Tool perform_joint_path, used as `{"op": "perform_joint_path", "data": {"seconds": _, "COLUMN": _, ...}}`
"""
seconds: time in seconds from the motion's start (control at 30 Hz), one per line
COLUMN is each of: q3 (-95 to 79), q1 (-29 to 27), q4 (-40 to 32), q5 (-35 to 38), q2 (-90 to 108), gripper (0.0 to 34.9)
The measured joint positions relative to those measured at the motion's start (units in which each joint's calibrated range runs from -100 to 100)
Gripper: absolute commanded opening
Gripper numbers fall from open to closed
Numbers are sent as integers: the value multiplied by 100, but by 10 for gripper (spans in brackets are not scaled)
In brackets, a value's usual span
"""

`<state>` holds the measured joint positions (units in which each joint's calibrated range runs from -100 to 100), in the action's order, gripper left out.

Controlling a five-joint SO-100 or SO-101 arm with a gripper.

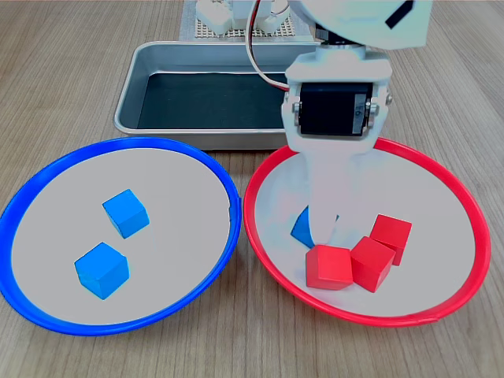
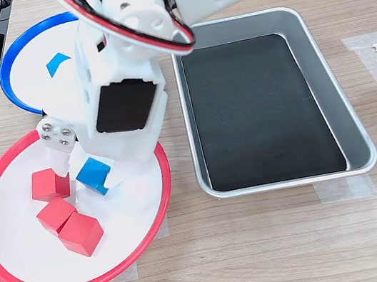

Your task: Relocate any blue block in the red dish to the blue dish, correcting any misplacements.

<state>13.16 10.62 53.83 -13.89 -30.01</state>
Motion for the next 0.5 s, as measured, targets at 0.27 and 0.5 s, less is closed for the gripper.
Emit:
{"op": "perform_joint_path", "data": {"seconds": 0.27, "q3": 9, "q1": 0, "q4": 139, "q5": -386, "q2": 34, "gripper": 147}}
{"op": "perform_joint_path", "data": {"seconds": 0.5, "q3": -118, "q1": 0, "q4": 220, "q5": -757, "q2": 119, "gripper": 143}}
